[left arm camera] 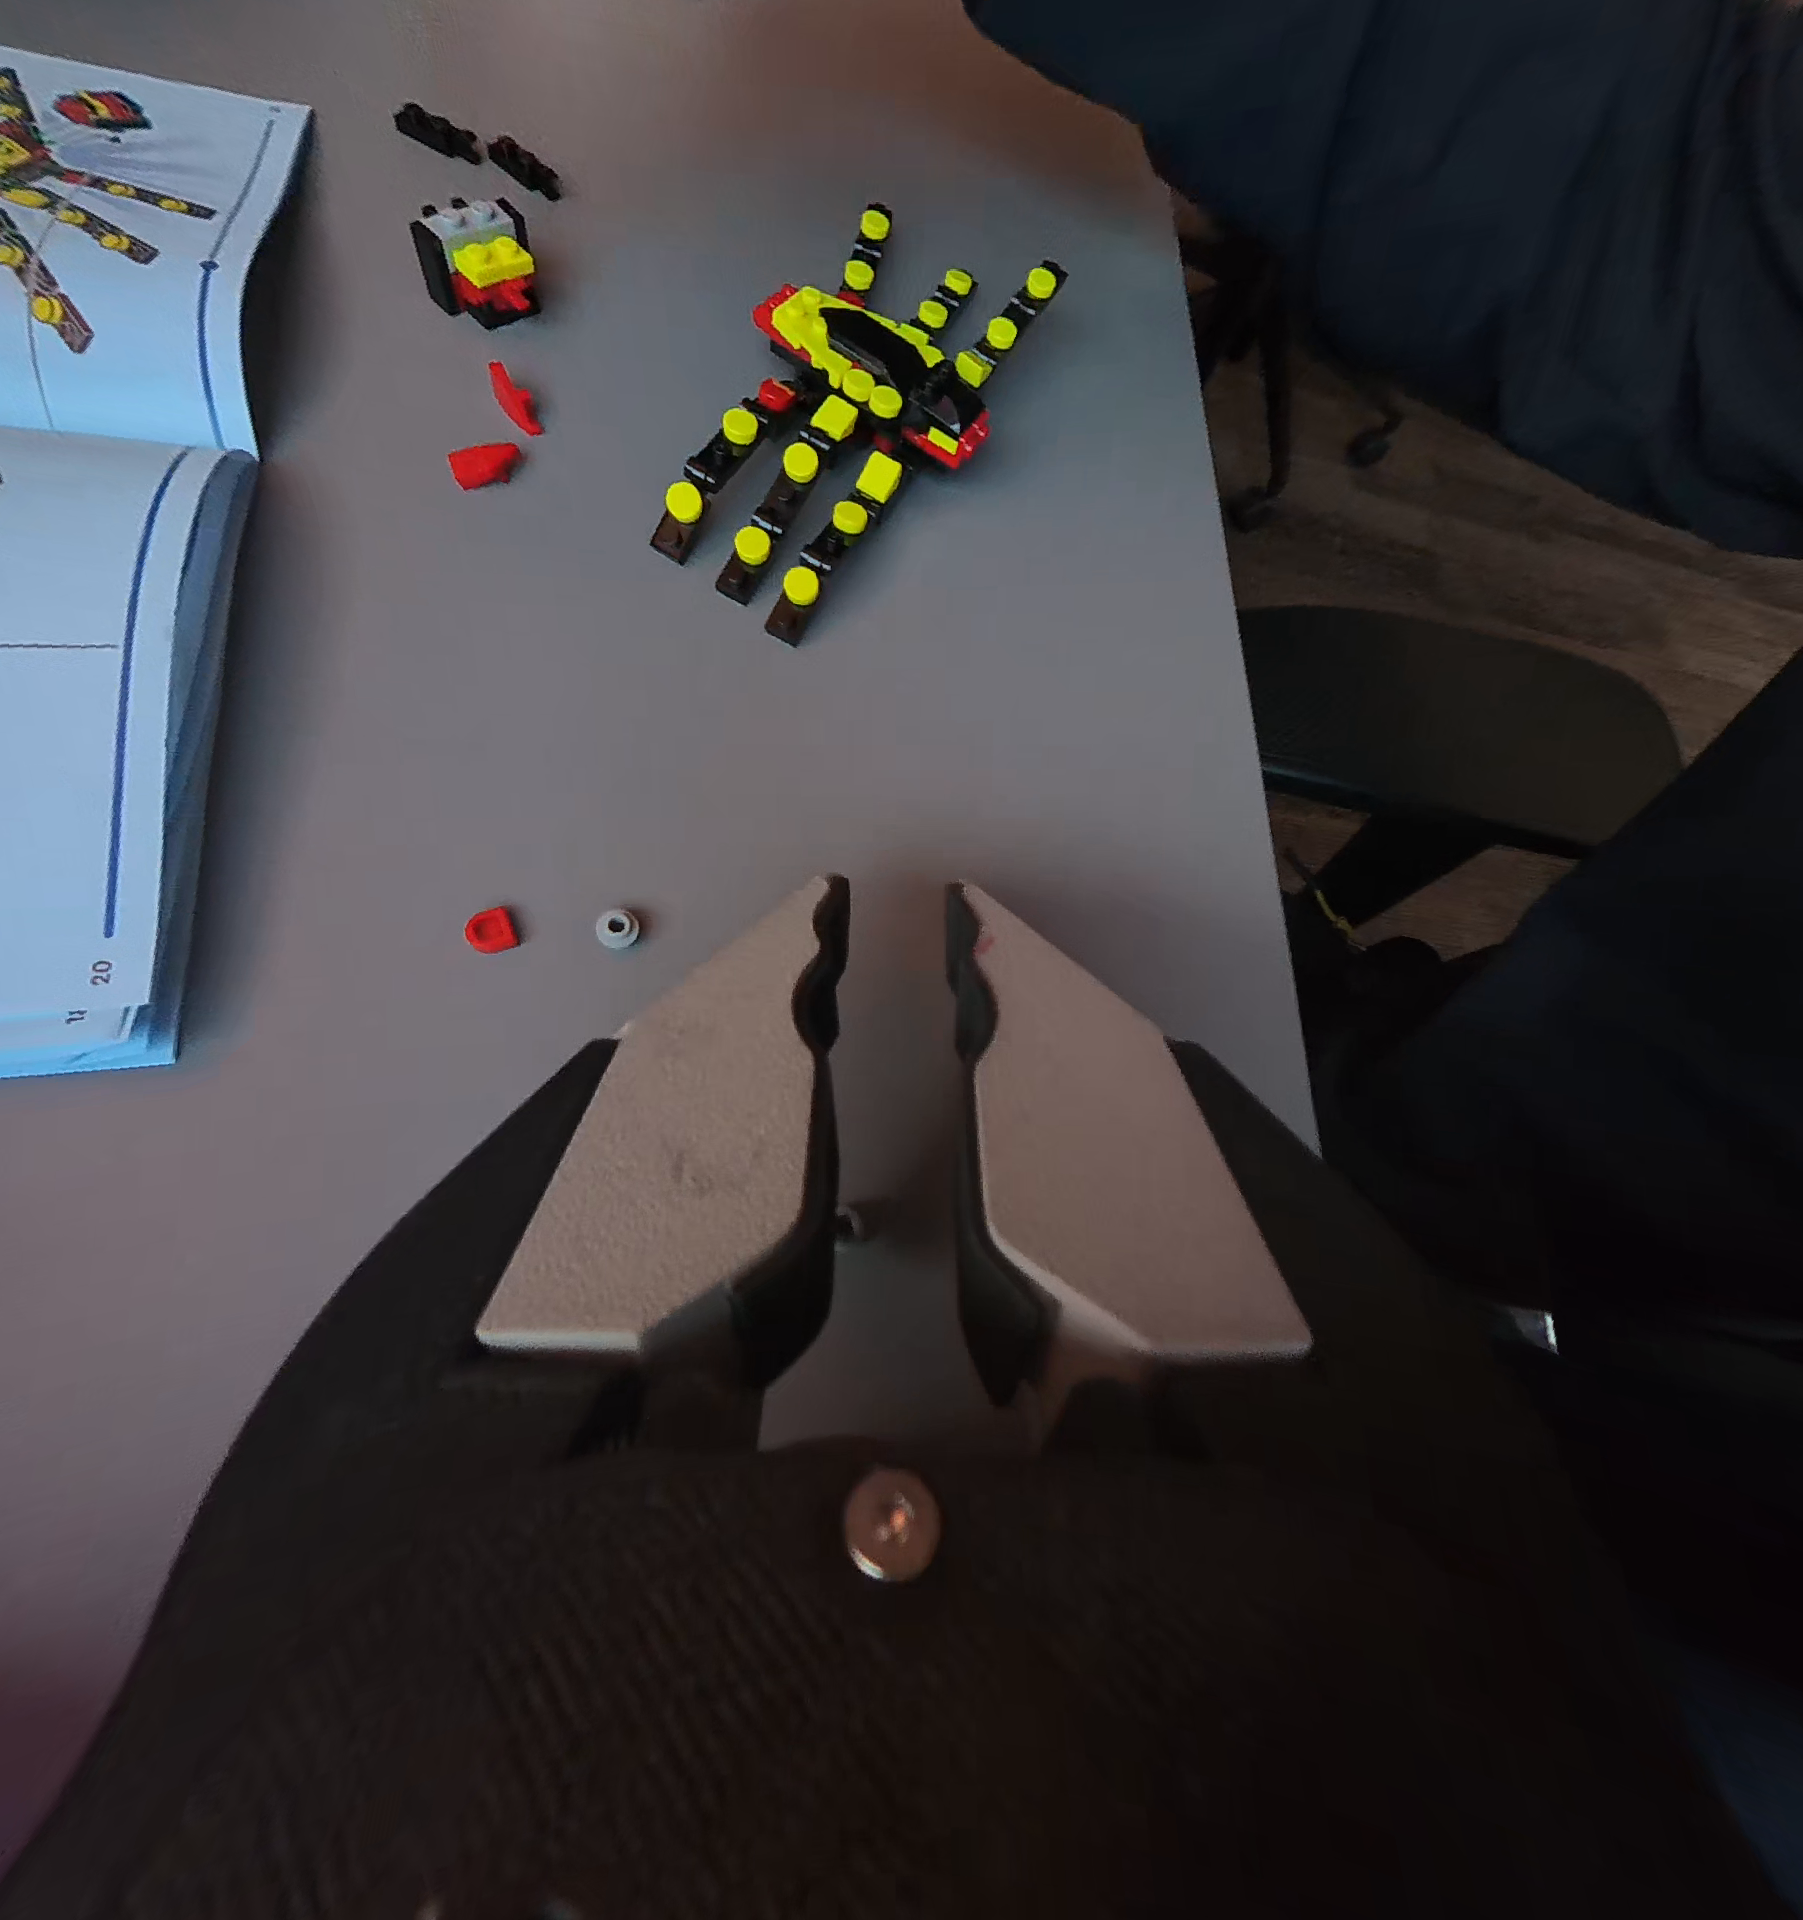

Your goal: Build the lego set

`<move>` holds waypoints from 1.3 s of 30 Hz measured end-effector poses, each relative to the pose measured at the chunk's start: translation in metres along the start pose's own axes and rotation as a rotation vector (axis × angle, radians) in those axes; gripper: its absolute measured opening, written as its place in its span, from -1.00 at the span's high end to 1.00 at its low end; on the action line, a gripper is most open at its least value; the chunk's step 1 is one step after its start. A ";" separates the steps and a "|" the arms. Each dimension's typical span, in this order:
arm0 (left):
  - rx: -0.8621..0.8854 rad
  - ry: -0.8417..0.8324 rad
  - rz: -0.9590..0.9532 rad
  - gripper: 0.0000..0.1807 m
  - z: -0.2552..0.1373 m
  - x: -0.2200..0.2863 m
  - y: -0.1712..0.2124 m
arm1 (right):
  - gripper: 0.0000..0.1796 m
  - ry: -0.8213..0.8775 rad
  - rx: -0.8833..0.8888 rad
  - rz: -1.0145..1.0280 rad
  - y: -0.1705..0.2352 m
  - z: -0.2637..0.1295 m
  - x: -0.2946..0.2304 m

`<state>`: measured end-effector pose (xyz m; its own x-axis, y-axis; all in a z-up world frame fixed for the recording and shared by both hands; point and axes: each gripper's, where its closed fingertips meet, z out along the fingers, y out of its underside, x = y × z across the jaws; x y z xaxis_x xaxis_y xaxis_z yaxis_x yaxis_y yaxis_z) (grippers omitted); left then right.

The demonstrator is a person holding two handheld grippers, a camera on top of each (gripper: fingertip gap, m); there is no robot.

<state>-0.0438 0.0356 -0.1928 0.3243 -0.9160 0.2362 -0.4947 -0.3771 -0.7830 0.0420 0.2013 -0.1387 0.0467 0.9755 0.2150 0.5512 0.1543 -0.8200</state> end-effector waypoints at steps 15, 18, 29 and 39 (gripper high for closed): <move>0.325 0.061 0.215 0.78 -0.028 0.024 -0.037 | 0.91 0.477 0.383 0.053 0.005 -0.030 0.054; 0.301 0.028 0.245 0.77 -0.037 0.016 -0.029 | 0.87 0.490 0.362 0.067 0.006 -0.026 0.050; 0.304 -0.061 0.258 0.77 -0.057 0.005 -0.020 | 0.81 0.432 0.297 0.007 -0.002 -0.009 0.024; 0.188 -0.221 0.421 0.82 -0.043 -0.011 -0.011 | 0.86 0.037 0.231 -0.112 0.003 0.008 -0.029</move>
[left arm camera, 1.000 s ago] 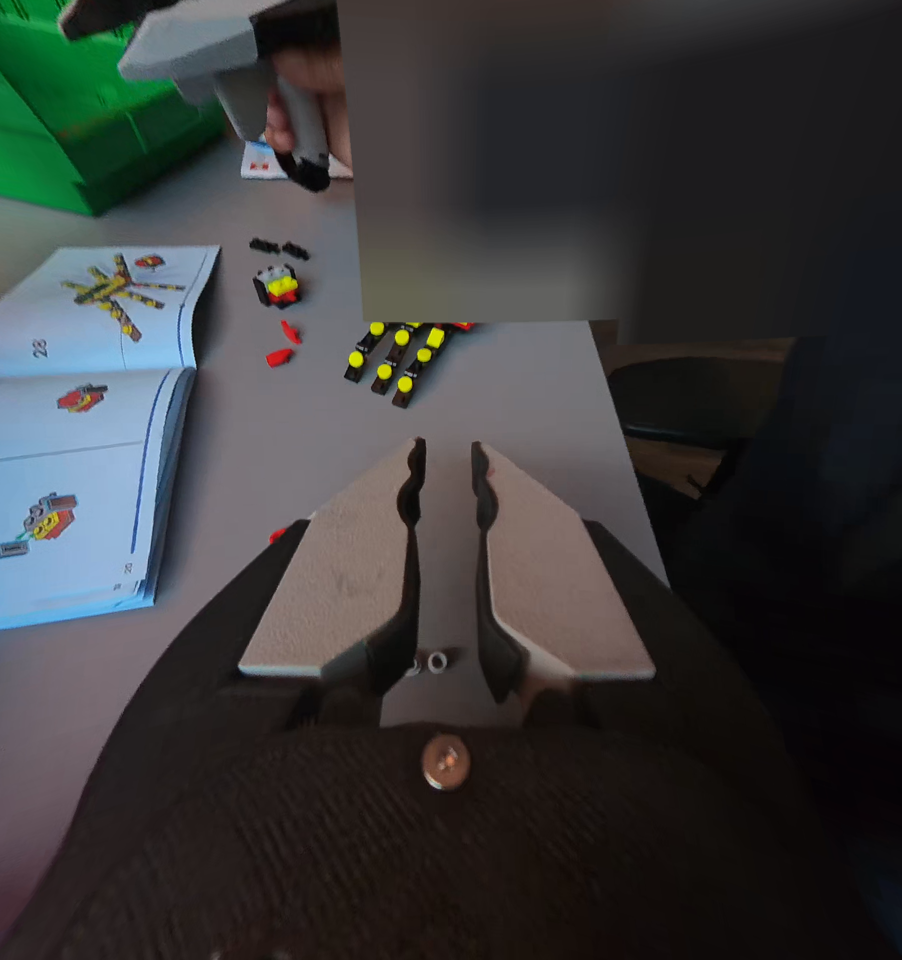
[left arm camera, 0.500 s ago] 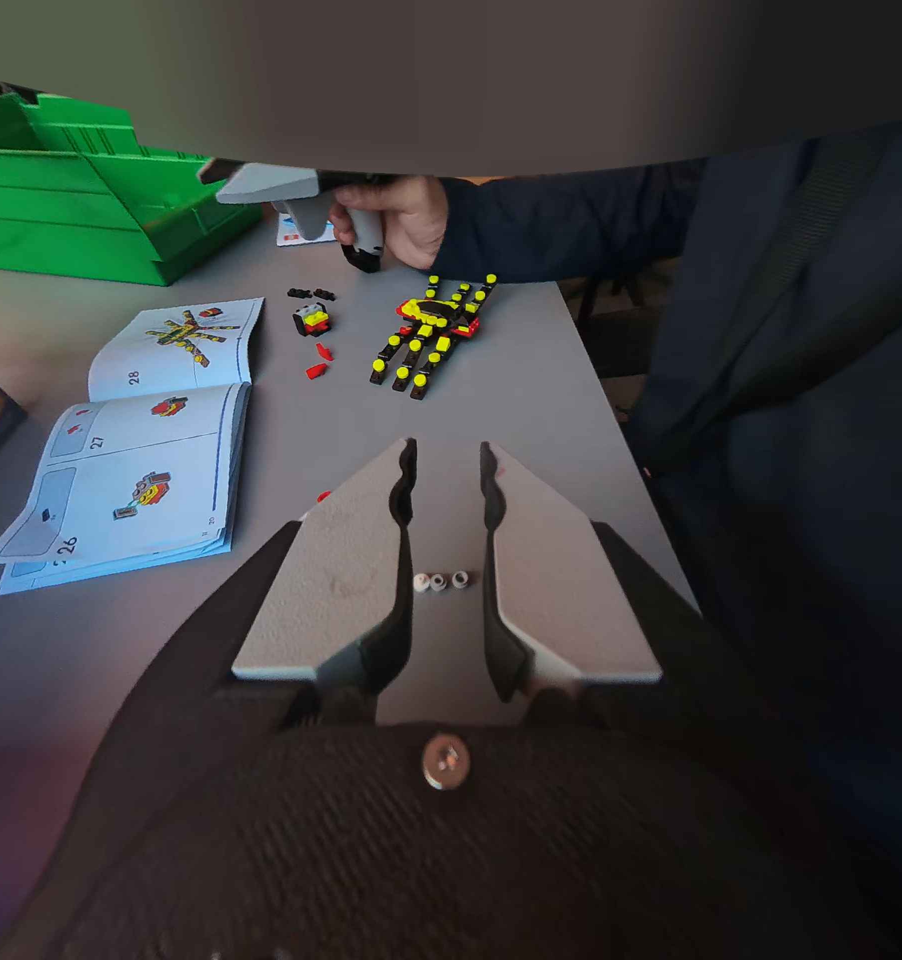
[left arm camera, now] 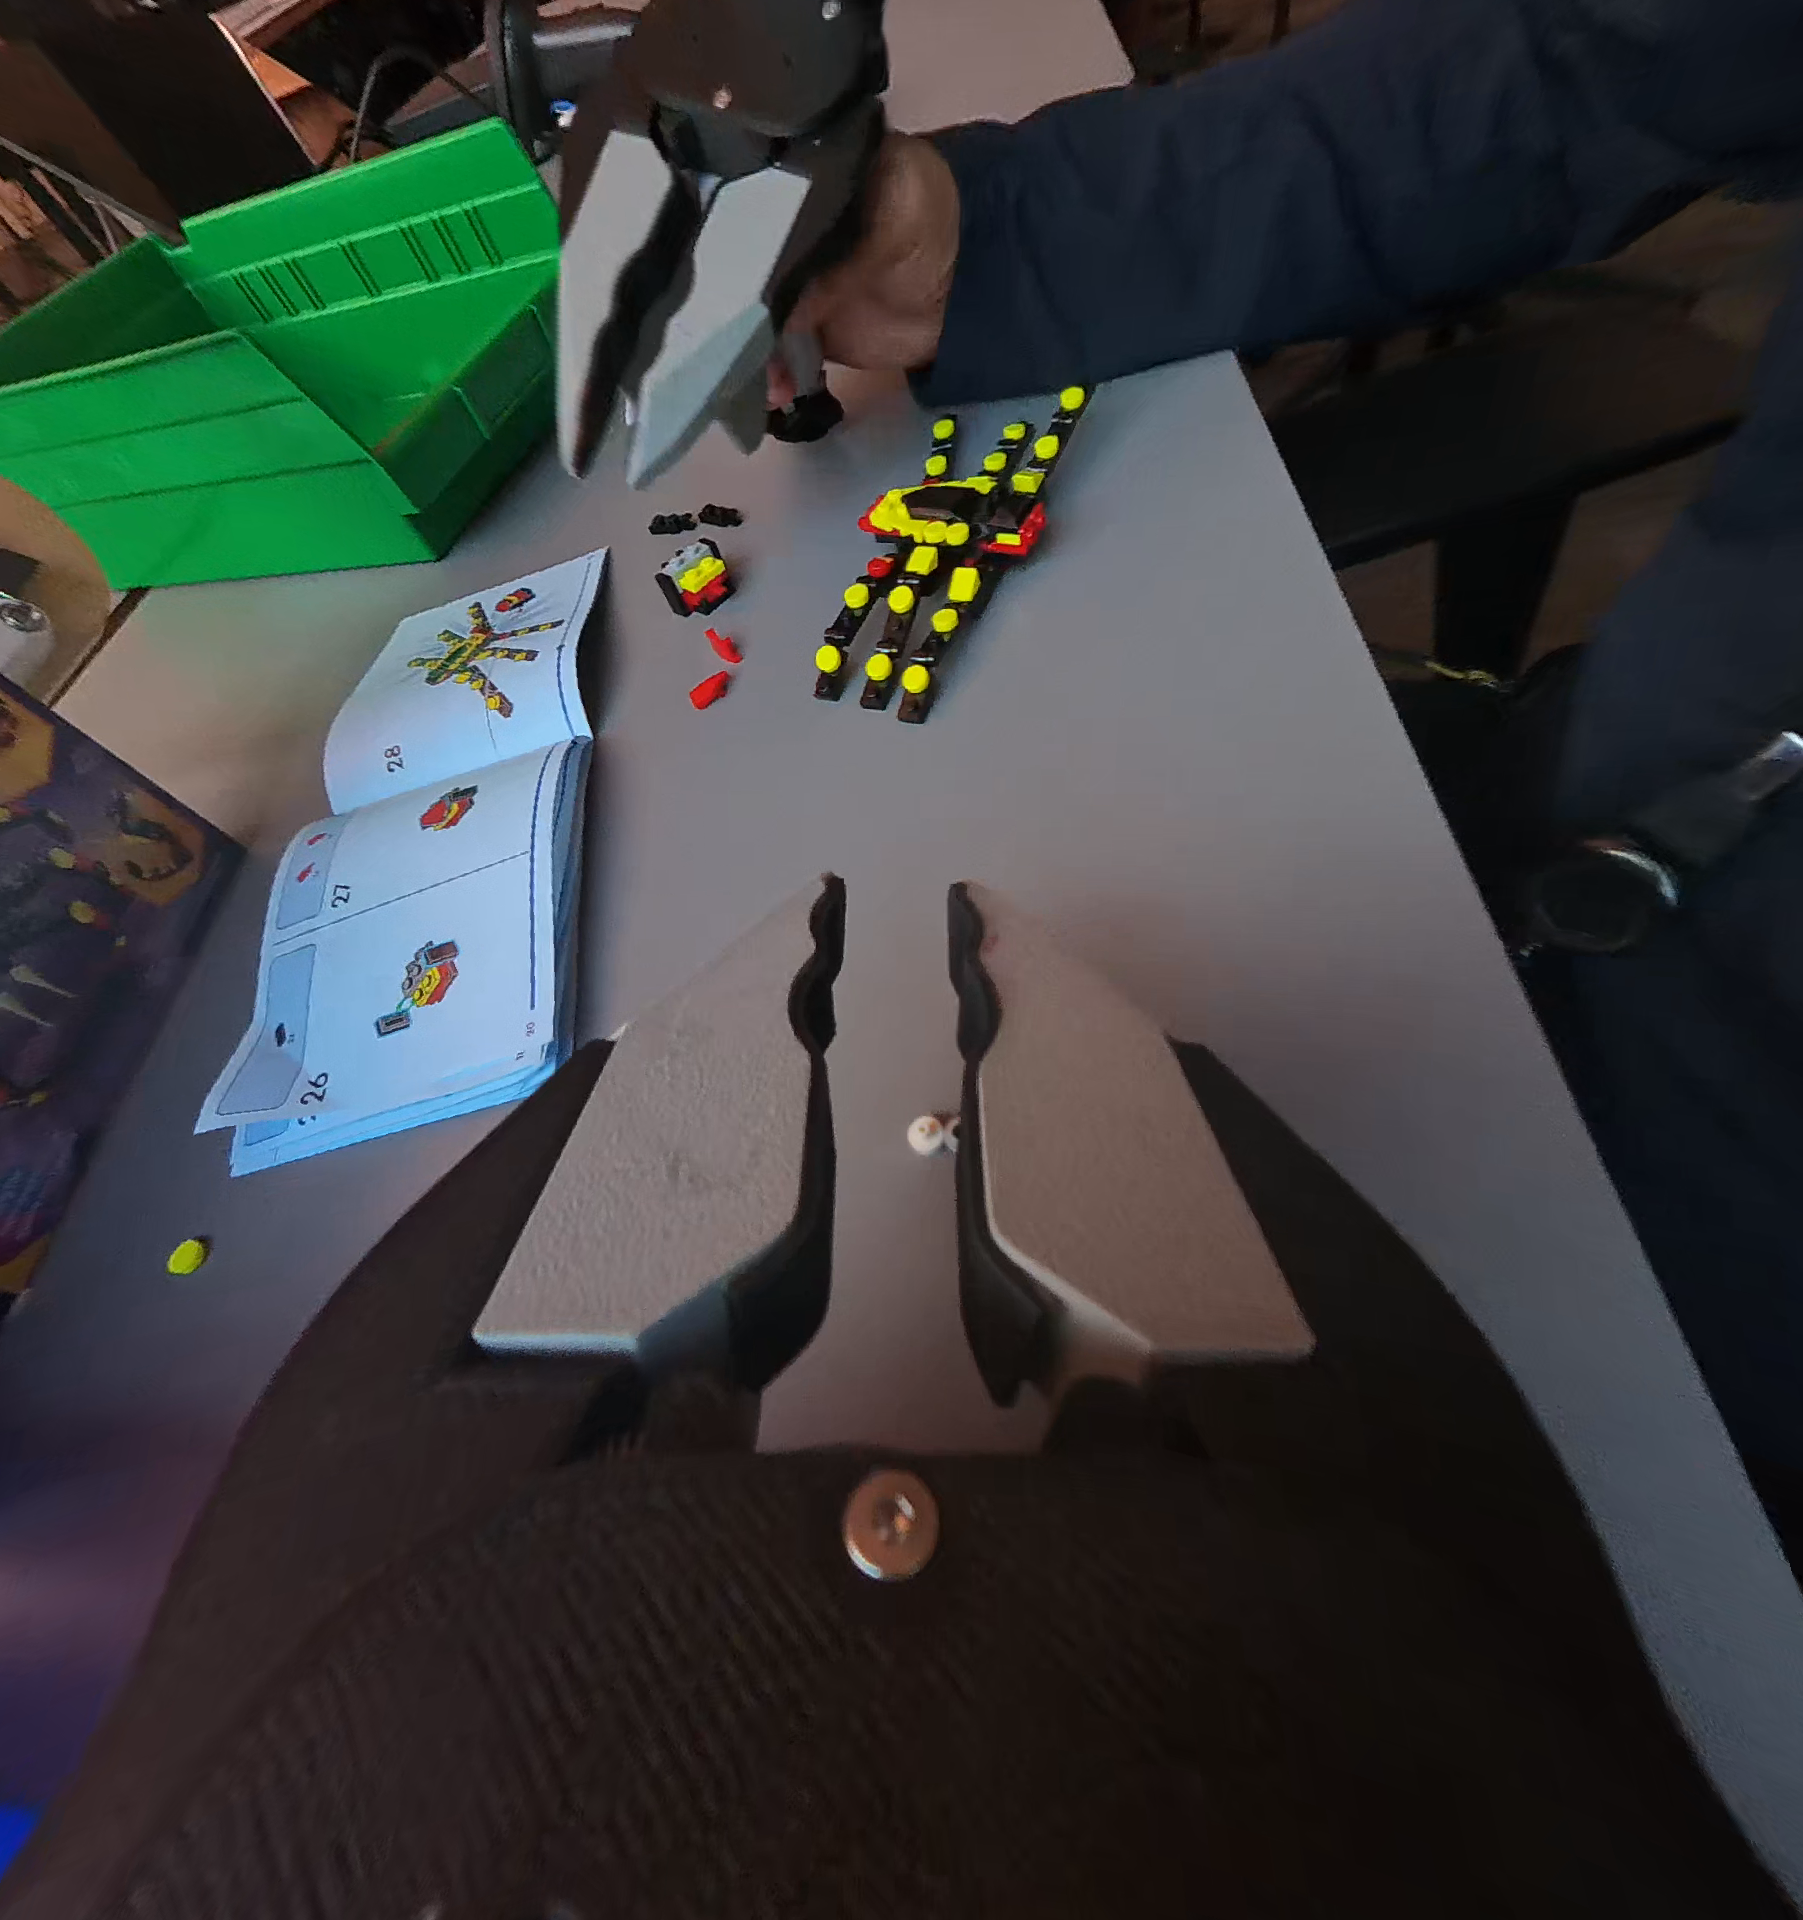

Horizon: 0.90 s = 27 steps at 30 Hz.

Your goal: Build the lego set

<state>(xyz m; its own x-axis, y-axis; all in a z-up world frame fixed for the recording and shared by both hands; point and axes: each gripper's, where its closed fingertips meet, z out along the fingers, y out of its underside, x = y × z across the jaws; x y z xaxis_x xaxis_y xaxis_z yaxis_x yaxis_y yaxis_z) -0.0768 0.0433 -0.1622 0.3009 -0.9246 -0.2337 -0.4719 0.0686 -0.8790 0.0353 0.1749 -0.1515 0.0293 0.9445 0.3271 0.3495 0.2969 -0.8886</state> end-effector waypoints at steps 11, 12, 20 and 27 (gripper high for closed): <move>0.074 0.058 -0.135 0.85 0.014 -0.003 -0.017 | 0.89 -0.277 -0.309 -0.322 0.037 0.005 -0.018; 0.073 0.072 -0.136 0.85 0.015 -0.002 -0.018 | 0.89 -0.277 -0.317 -0.340 0.039 0.007 -0.019; 0.064 0.121 -0.143 0.85 0.017 0.002 -0.017 | 0.89 -0.280 -0.337 -0.427 0.050 0.014 -0.026; 0.098 0.150 -0.184 0.83 0.013 0.001 -0.019 | 0.96 -0.304 -0.338 -0.439 0.051 0.018 -0.031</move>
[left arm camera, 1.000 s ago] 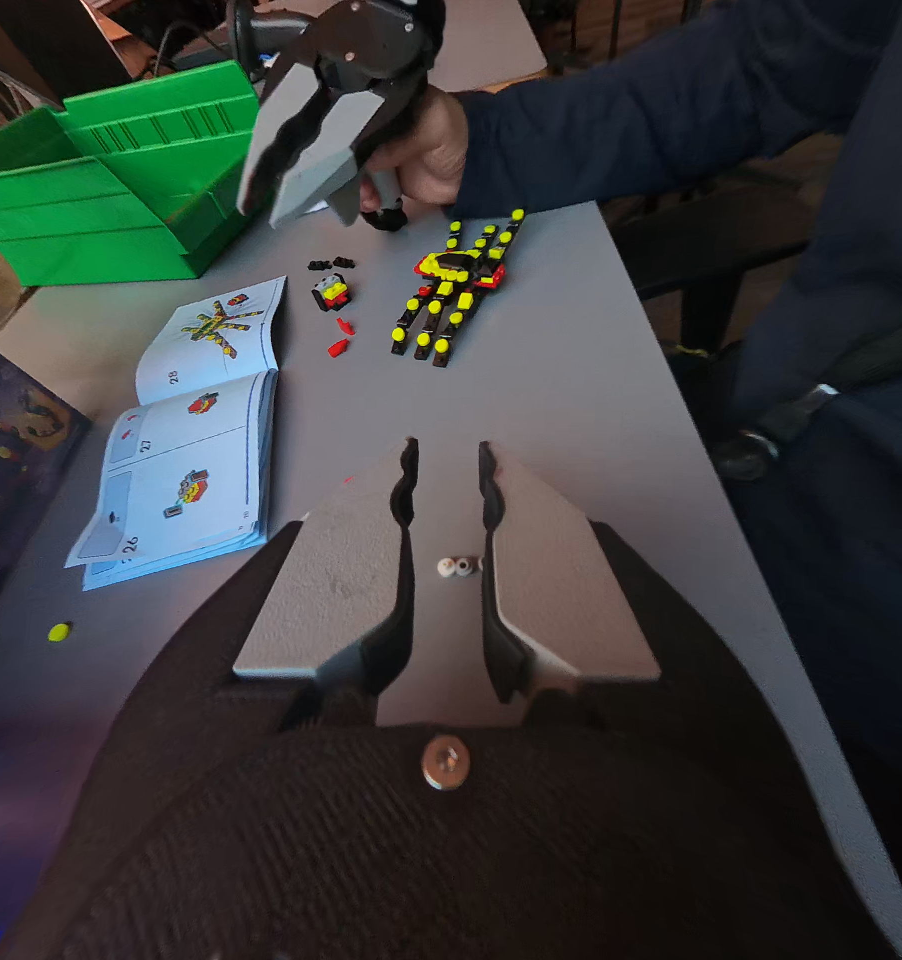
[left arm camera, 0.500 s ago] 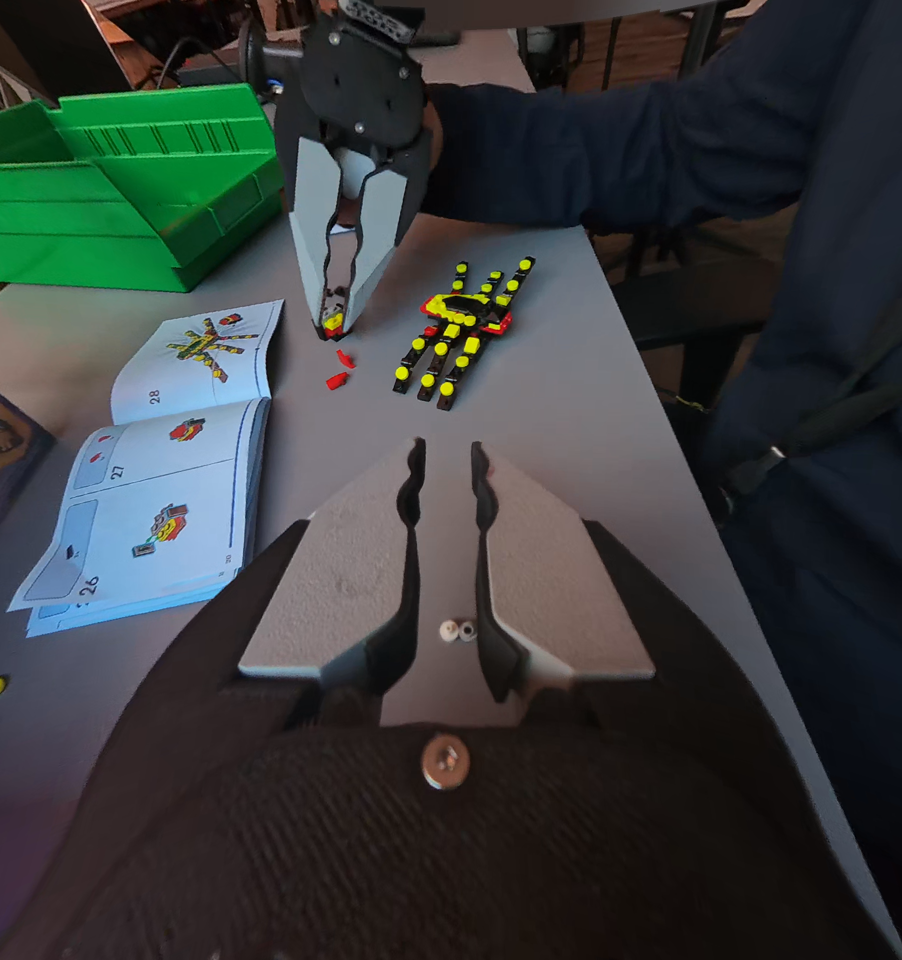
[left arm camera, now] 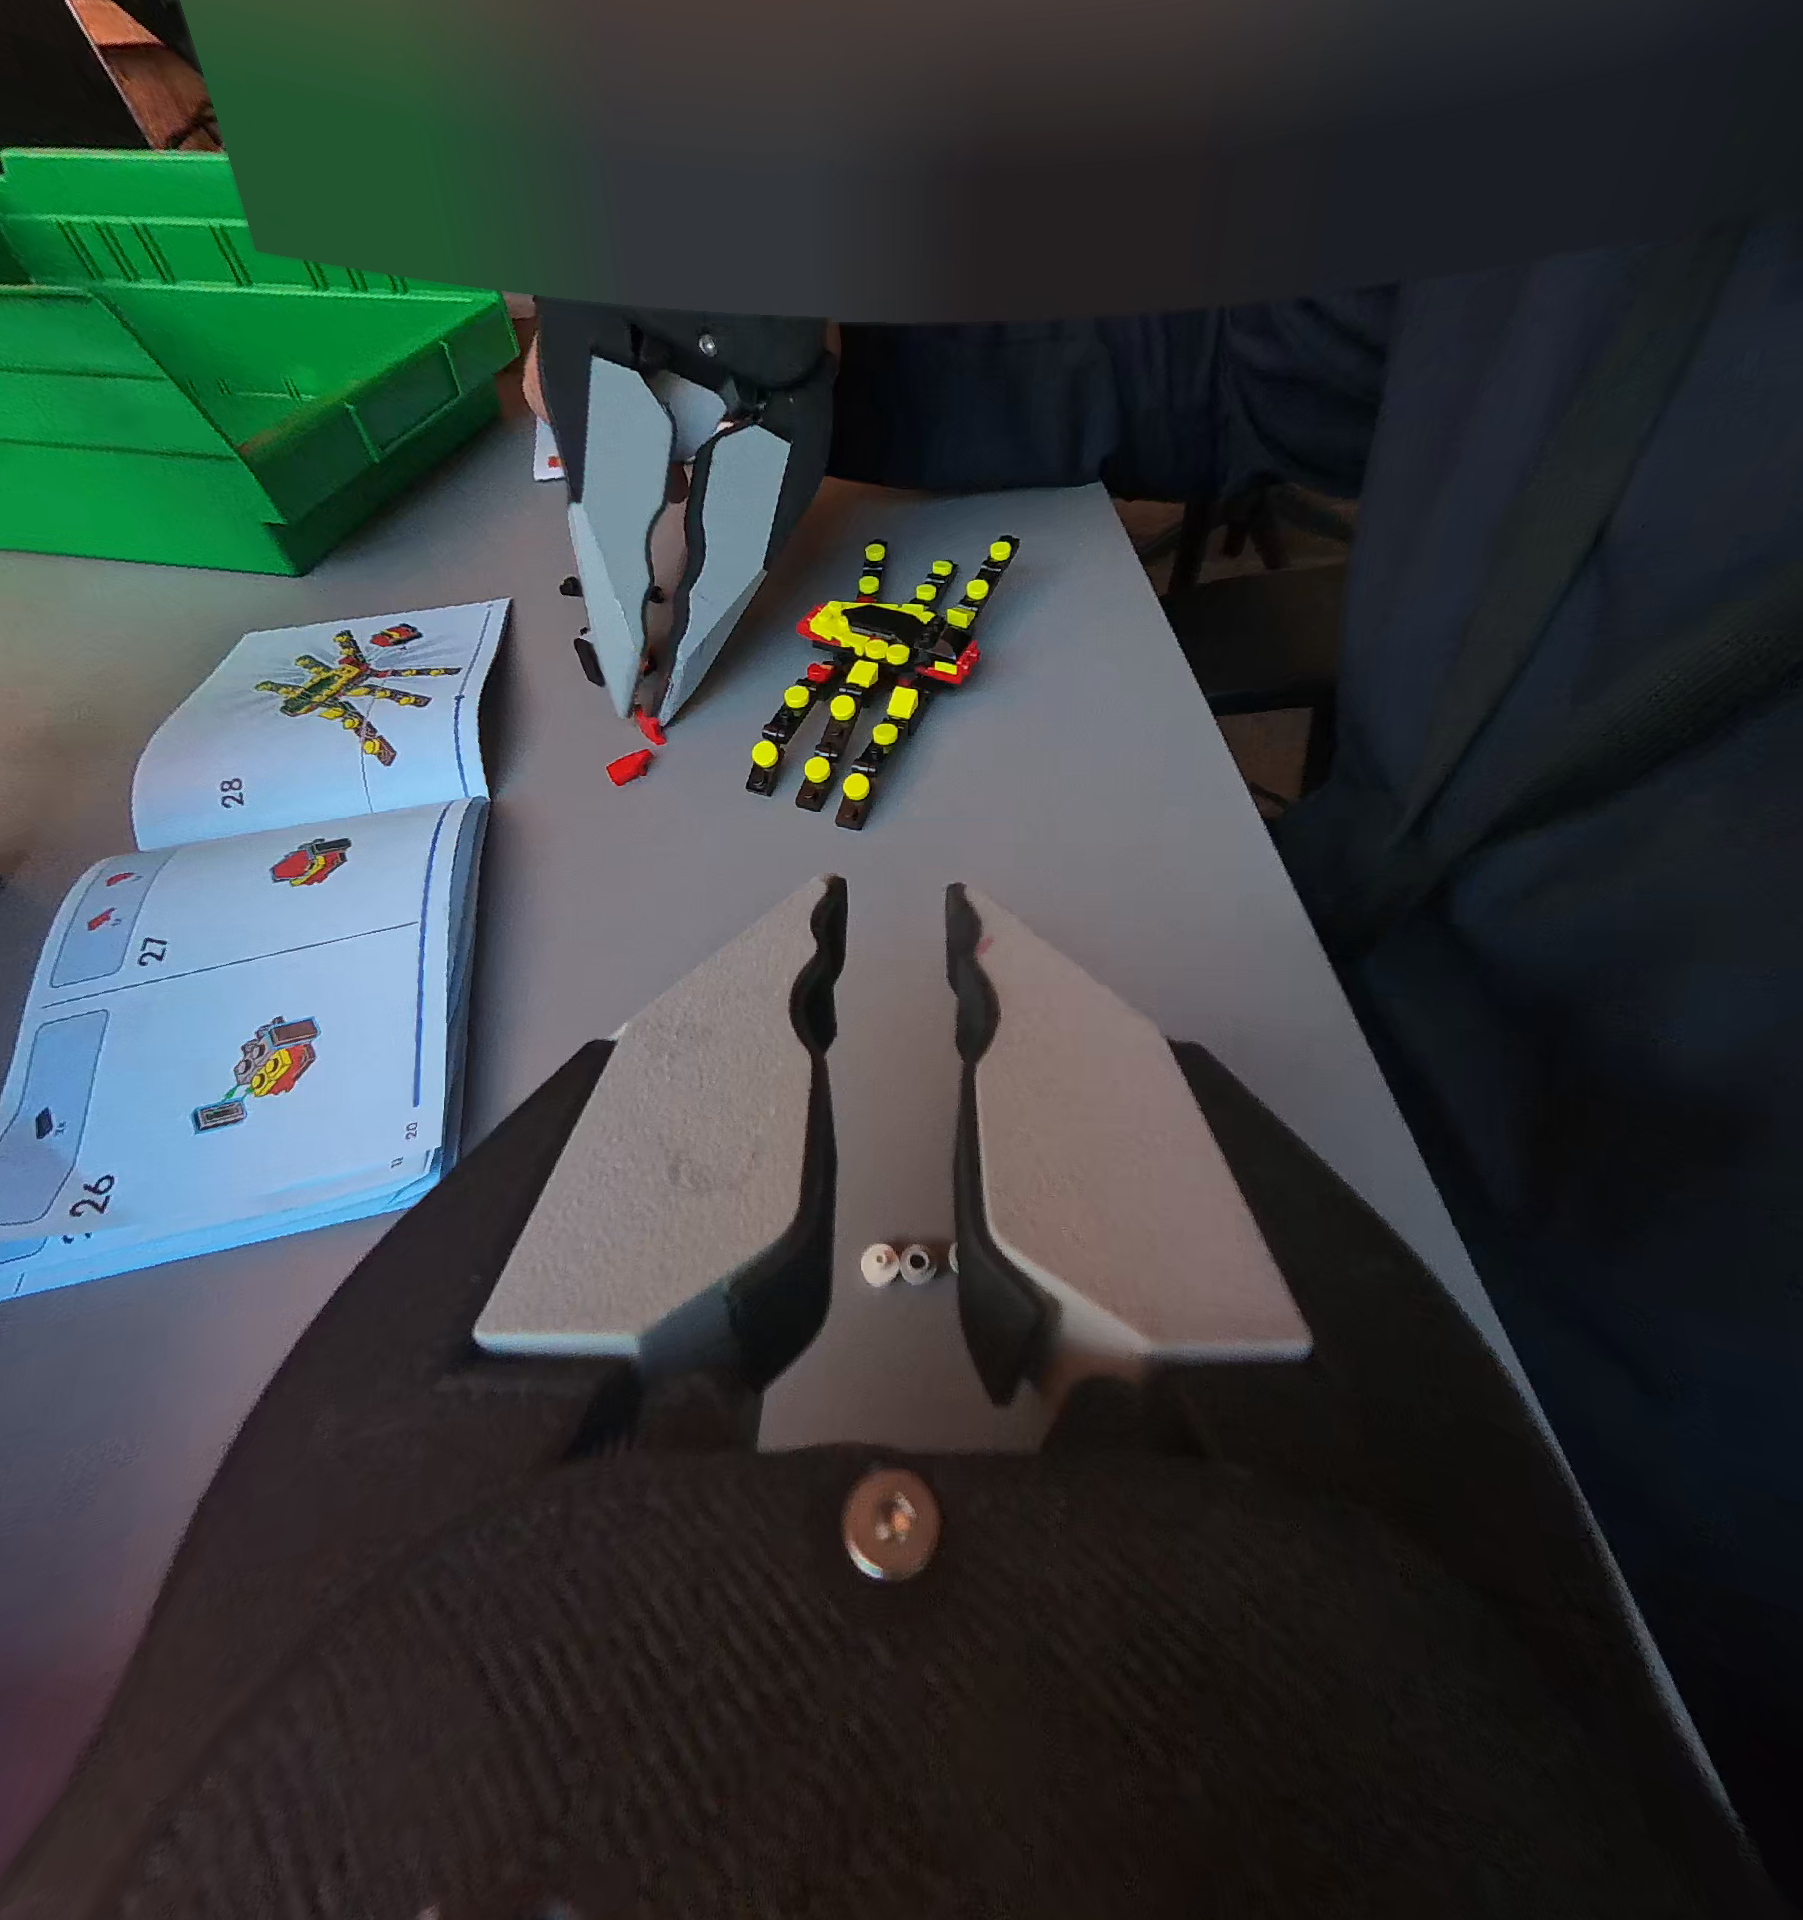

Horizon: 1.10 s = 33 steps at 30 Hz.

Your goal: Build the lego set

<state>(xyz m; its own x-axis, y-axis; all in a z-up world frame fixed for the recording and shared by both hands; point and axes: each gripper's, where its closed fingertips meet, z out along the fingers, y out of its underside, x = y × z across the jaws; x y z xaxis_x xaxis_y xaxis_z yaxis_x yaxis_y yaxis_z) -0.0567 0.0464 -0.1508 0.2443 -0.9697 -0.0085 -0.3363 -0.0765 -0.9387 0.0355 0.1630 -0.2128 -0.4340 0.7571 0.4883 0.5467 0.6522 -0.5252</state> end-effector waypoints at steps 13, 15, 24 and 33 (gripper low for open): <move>0.020 -0.189 -0.192 0.89 0.012 -0.041 -0.016 | 1.00 0.385 0.162 -0.097 -0.040 -0.042 0.040; 0.057 -0.183 -0.291 0.87 0.017 -0.050 -0.029 | 1.00 0.518 0.206 -0.164 -0.058 -0.057 0.048; 0.364 0.392 -0.559 0.72 0.035 -0.018 -0.098 | 1.00 0.597 0.568 -0.289 -0.141 -0.090 0.026; 0.440 0.632 -0.550 0.93 0.046 0.010 -0.116 | 1.00 0.544 0.687 -0.281 -0.158 -0.100 0.013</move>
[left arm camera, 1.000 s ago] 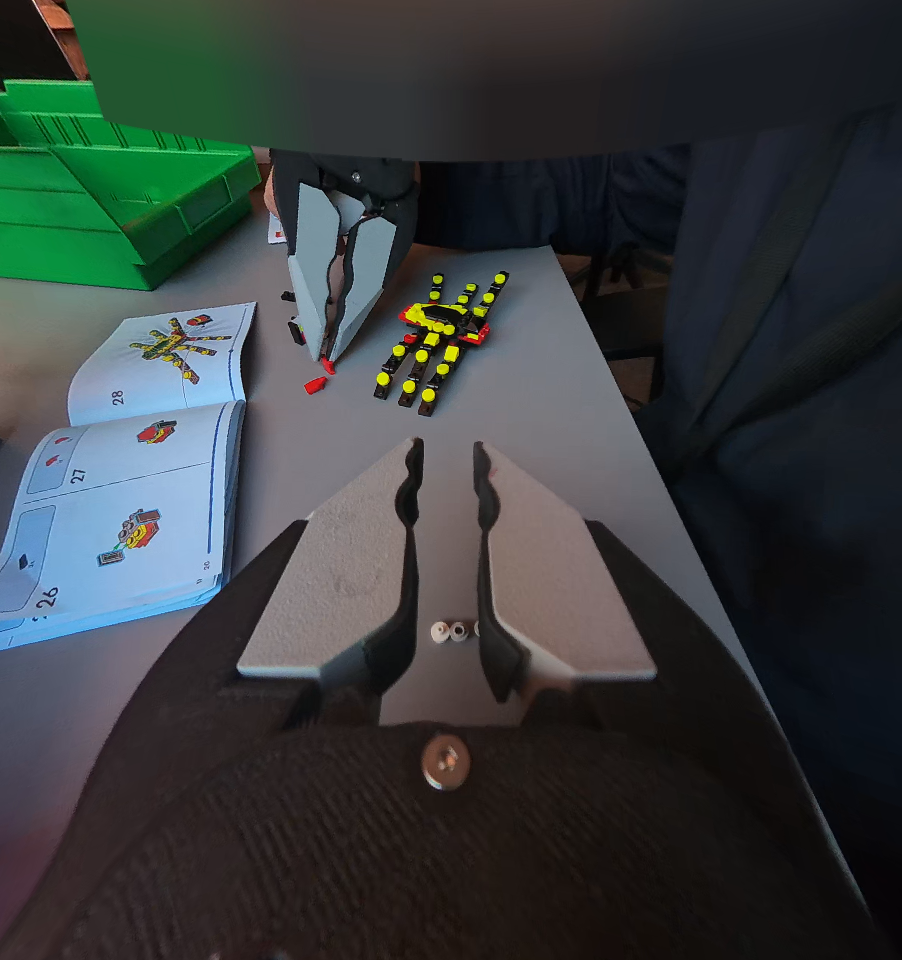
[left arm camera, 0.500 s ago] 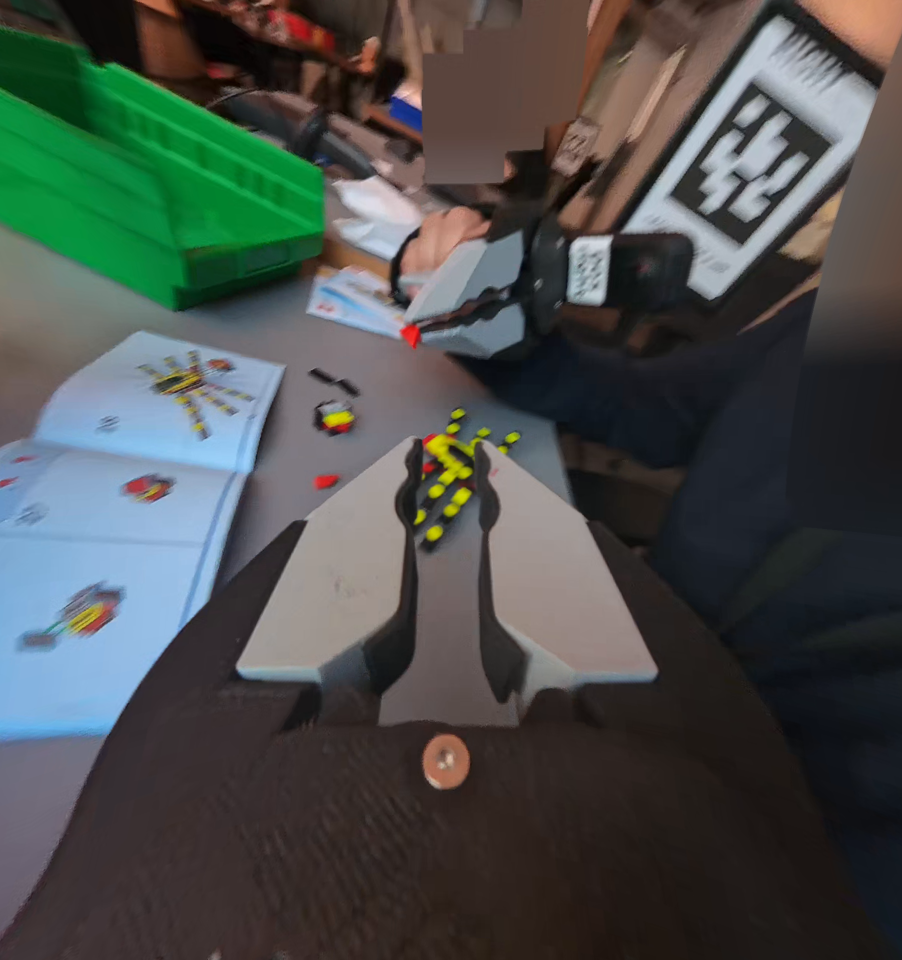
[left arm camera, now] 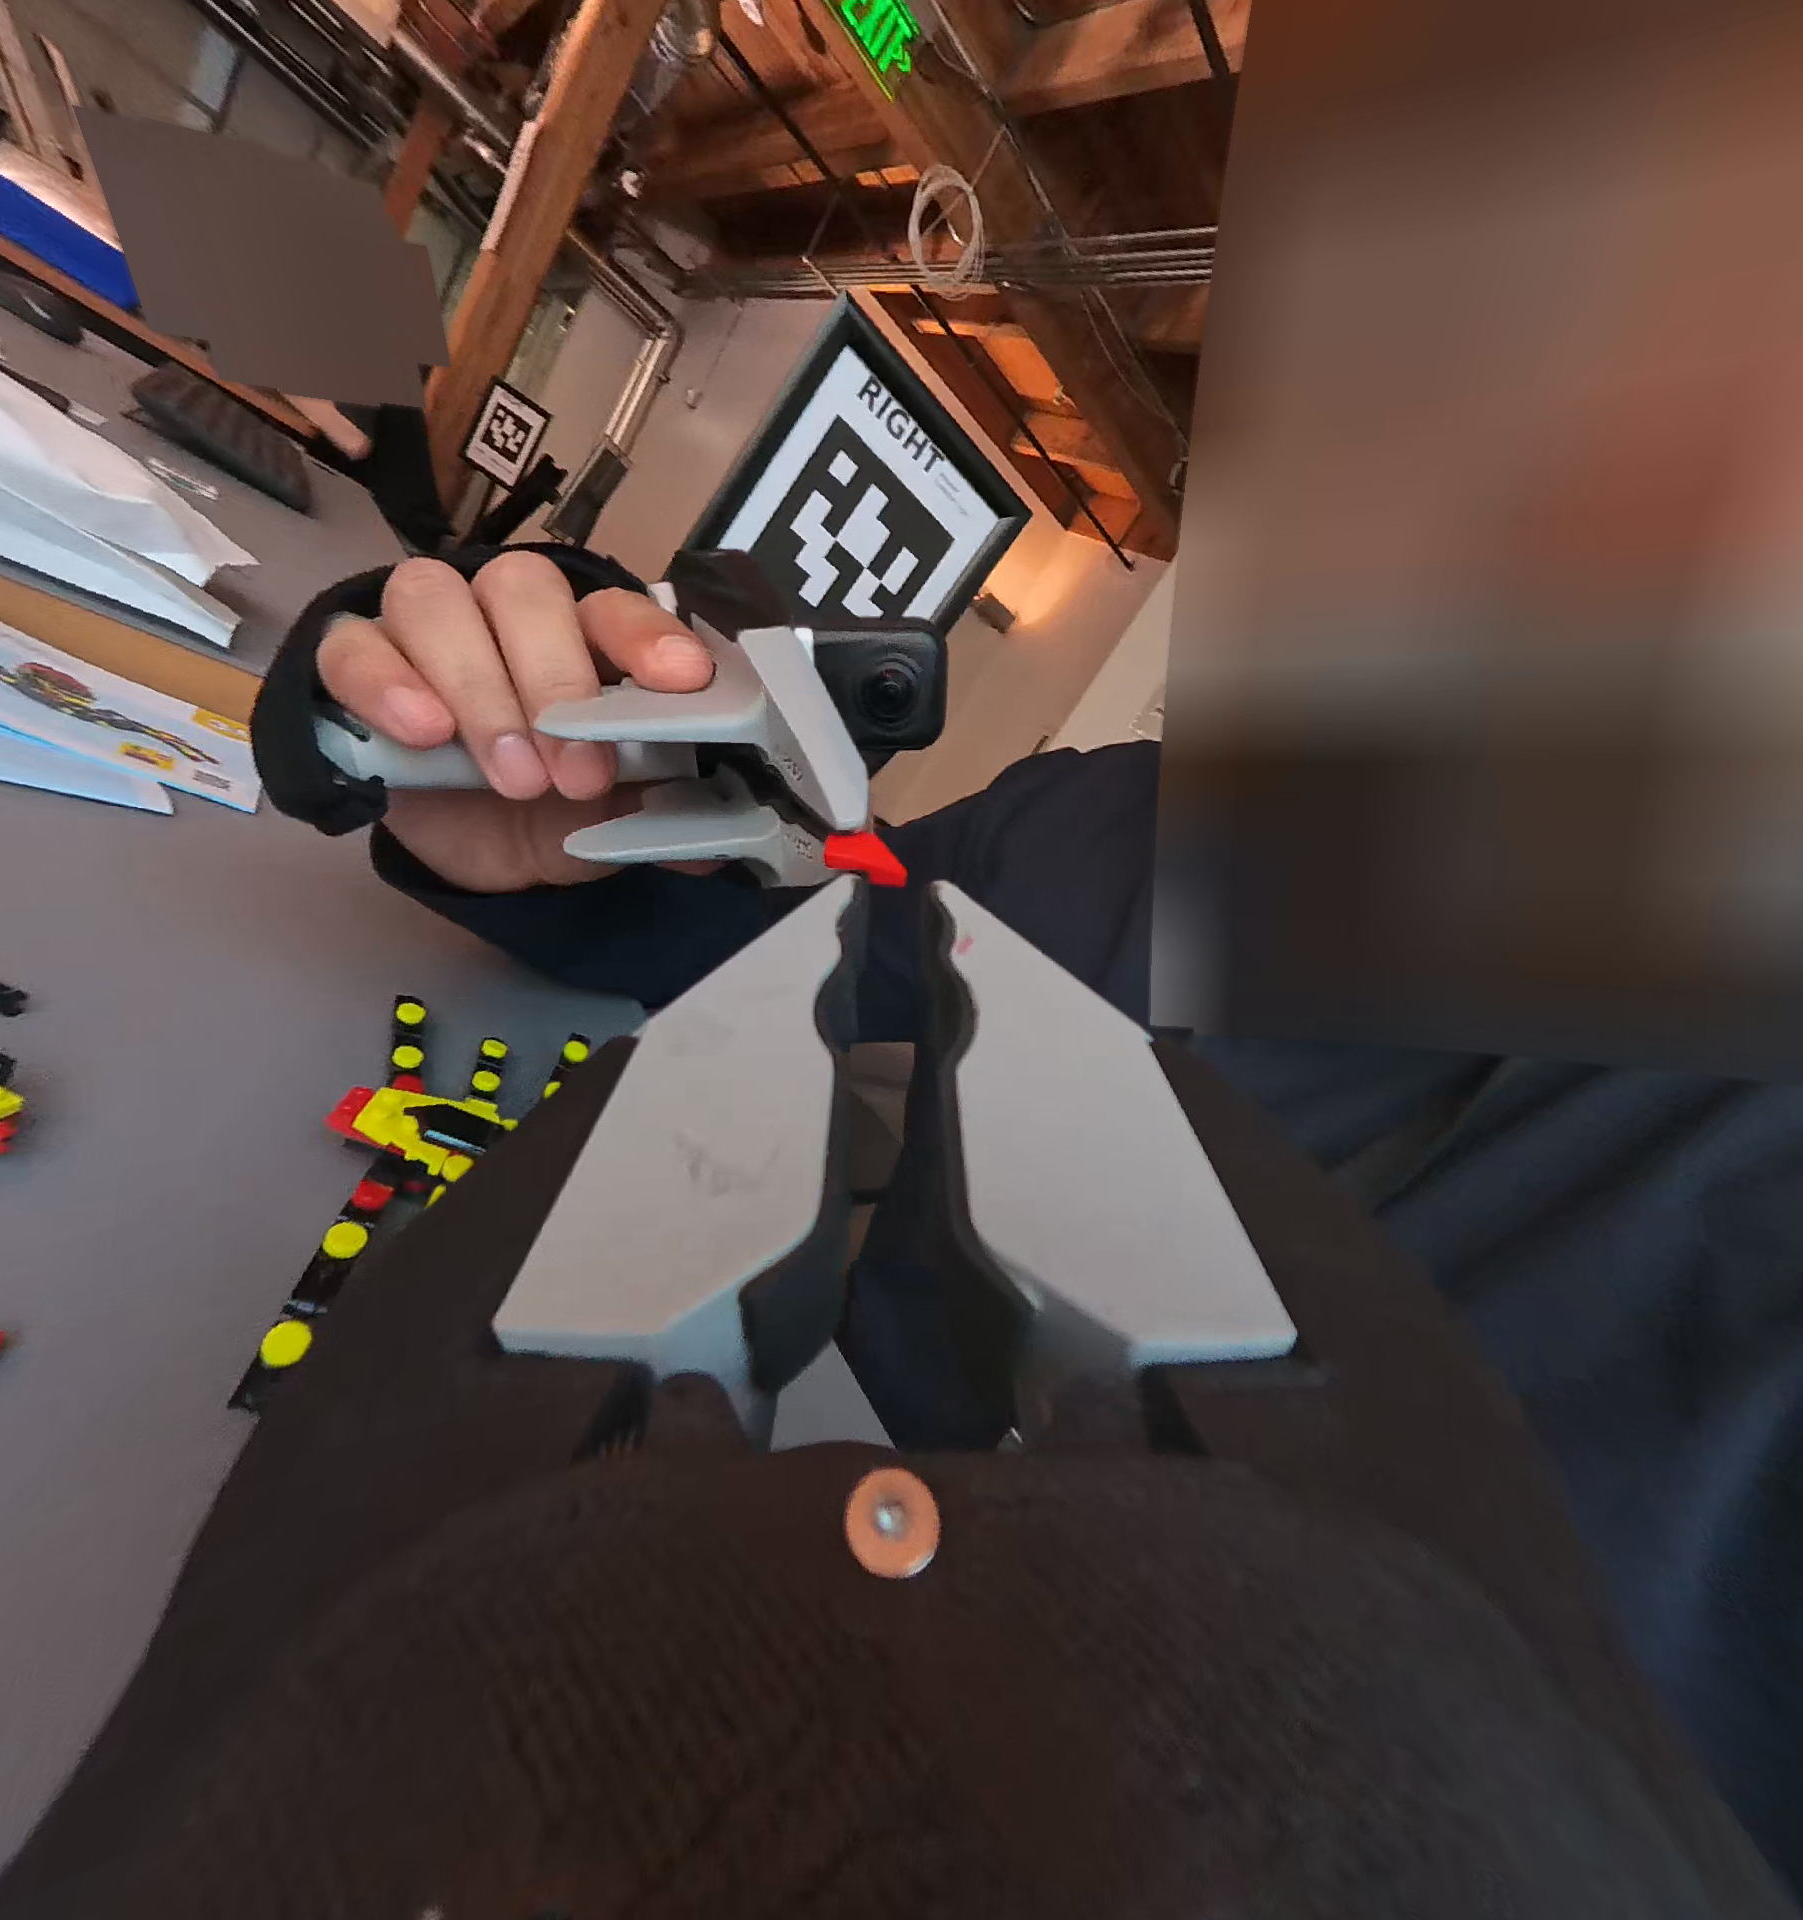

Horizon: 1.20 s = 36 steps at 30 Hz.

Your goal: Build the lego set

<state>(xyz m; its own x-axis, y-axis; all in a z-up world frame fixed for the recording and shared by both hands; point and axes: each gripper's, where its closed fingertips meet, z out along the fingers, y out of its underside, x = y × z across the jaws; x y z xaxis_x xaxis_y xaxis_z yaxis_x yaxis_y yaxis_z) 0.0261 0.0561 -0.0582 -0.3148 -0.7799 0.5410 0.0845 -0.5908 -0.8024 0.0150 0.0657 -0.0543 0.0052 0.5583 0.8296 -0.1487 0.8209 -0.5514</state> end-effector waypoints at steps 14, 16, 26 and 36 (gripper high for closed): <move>0.031 -0.030 0.034 0.87 -0.005 -0.006 0.001 | 1.00 -0.043 0.010 0.035 0.000 0.000 -0.006; 0.029 -0.039 0.047 0.88 -0.004 -0.006 0.001 | 1.00 -0.046 0.009 0.041 0.001 0.000 -0.007; 0.050 -0.029 0.030 0.83 -0.004 -0.006 0.002 | 1.00 -0.049 0.013 0.034 -0.001 0.000 -0.008; 0.059 -0.036 0.024 0.84 -0.006 -0.008 0.001 | 1.00 -0.067 -0.007 0.016 0.003 0.002 -0.013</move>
<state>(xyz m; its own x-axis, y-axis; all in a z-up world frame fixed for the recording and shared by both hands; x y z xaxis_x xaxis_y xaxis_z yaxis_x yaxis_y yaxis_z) 0.0233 0.0629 -0.0646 -0.2781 -0.8000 0.5317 0.1470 -0.5825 -0.7994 0.0124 0.0606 -0.0669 -0.0633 0.5625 0.8244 -0.1411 0.8127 -0.5653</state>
